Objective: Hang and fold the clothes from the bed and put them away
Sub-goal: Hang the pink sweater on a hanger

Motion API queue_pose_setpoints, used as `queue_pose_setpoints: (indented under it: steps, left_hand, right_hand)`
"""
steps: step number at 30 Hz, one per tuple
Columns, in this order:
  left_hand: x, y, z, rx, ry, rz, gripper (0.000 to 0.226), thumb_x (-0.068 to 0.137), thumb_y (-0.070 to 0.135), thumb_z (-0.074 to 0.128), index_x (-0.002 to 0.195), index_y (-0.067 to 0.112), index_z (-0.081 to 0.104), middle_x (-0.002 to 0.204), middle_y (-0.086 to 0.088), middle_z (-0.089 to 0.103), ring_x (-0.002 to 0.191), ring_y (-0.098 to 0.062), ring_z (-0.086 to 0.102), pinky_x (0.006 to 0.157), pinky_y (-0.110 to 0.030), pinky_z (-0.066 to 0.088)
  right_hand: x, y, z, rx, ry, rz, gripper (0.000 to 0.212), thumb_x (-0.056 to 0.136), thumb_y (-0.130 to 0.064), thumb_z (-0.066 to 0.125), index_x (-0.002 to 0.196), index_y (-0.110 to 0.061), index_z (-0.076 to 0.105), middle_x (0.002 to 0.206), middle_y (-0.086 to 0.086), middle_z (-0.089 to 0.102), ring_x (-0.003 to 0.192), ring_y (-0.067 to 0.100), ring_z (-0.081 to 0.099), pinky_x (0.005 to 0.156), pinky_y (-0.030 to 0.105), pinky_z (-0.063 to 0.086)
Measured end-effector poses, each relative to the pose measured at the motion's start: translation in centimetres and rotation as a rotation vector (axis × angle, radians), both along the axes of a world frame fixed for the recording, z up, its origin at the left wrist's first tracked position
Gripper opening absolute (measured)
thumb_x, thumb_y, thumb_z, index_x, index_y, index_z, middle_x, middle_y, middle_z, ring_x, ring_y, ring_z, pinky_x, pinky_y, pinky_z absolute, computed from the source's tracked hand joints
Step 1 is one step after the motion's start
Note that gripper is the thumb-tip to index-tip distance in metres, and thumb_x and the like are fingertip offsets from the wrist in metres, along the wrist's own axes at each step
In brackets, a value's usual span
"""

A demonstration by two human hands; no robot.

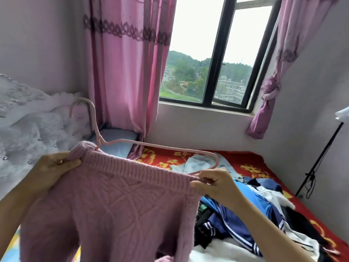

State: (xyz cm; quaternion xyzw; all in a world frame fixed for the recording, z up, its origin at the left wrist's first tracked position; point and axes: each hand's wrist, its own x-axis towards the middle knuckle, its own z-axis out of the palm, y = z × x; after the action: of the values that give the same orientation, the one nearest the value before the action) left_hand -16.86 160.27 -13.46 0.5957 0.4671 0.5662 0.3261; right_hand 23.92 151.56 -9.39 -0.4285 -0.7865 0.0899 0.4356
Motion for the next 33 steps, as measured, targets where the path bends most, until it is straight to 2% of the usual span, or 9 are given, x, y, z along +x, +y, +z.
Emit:
queue_pose_setpoints:
  steps: [6,12,14,18,21,23,26,30,33]
  left_hand:
    - [0.9,0.4,0.2,-0.009,-0.094,-0.015,0.029,0.063,0.028,0.072,0.091,0.037,0.075,0.083,0.009,0.074,0.071,-0.002,0.066,0.063,-0.018,0.054]
    - [1.9,1.2,-0.1,-0.033,-0.199,-0.048,0.025,0.073,0.016,0.067,0.09,0.033,0.076,0.082,0.005,0.074,0.071,-0.005,0.067,0.064,-0.022,0.056]
    - [2.2,1.6,-0.1,-0.047,-0.183,-0.059,0.029,0.078,0.008,0.064,0.087,0.032,0.077,0.079,0.005,0.074,0.068,-0.005,0.067,0.062,-0.021,0.056]
    - [3.0,1.7,1.1,0.0,-0.088,-0.053,0.024,0.083,0.008,0.062,0.086,0.027,0.076,0.075,0.009,0.073,0.066,0.001,0.065,0.059,-0.011,0.052]
    - [4.1,1.6,2.2,0.121,0.138,0.042,0.025,0.088,0.009,0.061,0.082,0.032,0.067,0.071,0.008,0.068,0.06,0.008,0.059,0.055,-0.002,0.043]
    - [5.0,1.3,2.5,0.185,0.253,0.087,0.018,0.087,0.006,0.063,0.082,0.024,0.066,0.072,0.007,0.064,0.058,0.008,0.057,0.054,0.0,0.038]
    - [5.6,1.0,2.5,0.2,0.358,0.073,0.006,0.081,0.005,0.068,0.081,0.011,0.068,0.066,0.009,0.064,0.057,0.006,0.057,0.055,-0.002,0.038]
    - [5.7,0.9,2.7,0.219,0.546,0.059,0.007,0.078,0.008,0.073,0.083,0.012,0.07,0.069,-0.004,0.068,0.064,-0.016,0.06,0.063,-0.02,0.044]
    - [5.3,0.4,3.8,0.246,0.659,-0.063,0.026,0.077,0.007,0.075,0.075,0.031,0.065,0.059,0.009,0.064,0.057,0.005,0.053,0.06,-0.015,0.041]
  right_hand:
    - [-3.5,1.0,1.9,0.259,0.583,-0.177,0.054,0.087,-0.04,0.06,0.048,-0.021,0.028,0.039,-0.014,0.028,0.037,0.002,0.026,0.042,0.01,0.022]
    - [-4.3,3.5,3.1,0.28,0.987,-0.378,0.012,0.089,-0.026,0.059,0.086,-0.019,0.051,0.044,-0.01,0.055,0.043,-0.004,0.051,0.05,0.003,0.038]
    - [-4.1,3.9,3.3,0.328,0.95,-0.409,0.012,0.093,-0.023,0.055,0.104,-0.017,0.057,0.052,-0.025,0.059,0.05,-0.01,0.055,0.059,0.0,0.04]
    - [-3.8,4.4,2.8,0.366,0.772,-0.316,0.019,0.094,-0.013,0.051,0.089,-0.021,0.067,0.053,-0.021,0.06,0.05,-0.007,0.056,0.055,0.001,0.039]
    - [-3.2,4.6,2.0,0.406,0.502,-0.233,0.016,0.09,-0.001,0.055,0.098,-0.002,0.069,0.058,-0.014,0.066,0.056,-0.016,0.056,0.06,-0.001,0.041]
    - [-1.7,4.5,1.6,0.421,0.31,-0.167,0.023,0.093,-0.012,0.055,0.078,-0.002,0.07,0.052,-0.006,0.061,0.049,-0.017,0.048,0.054,-0.003,0.036]
    - [0.9,4.4,1.7,0.395,0.077,-0.146,0.064,0.095,-0.045,0.044,0.053,0.002,0.055,0.041,-0.01,0.037,0.042,0.001,0.029,0.042,0.011,0.026]
    - [2.9,5.1,2.5,0.249,0.14,-0.216,0.055,0.091,-0.016,0.061,0.046,0.002,0.033,0.046,-0.007,0.021,0.045,0.01,0.02,0.041,0.018,0.016]
    - [3.5,5.4,3.0,0.103,0.206,-0.231,0.042,0.09,-0.004,0.058,0.055,-0.003,0.035,0.045,-0.01,0.023,0.04,0.009,0.022,0.039,0.014,0.015]
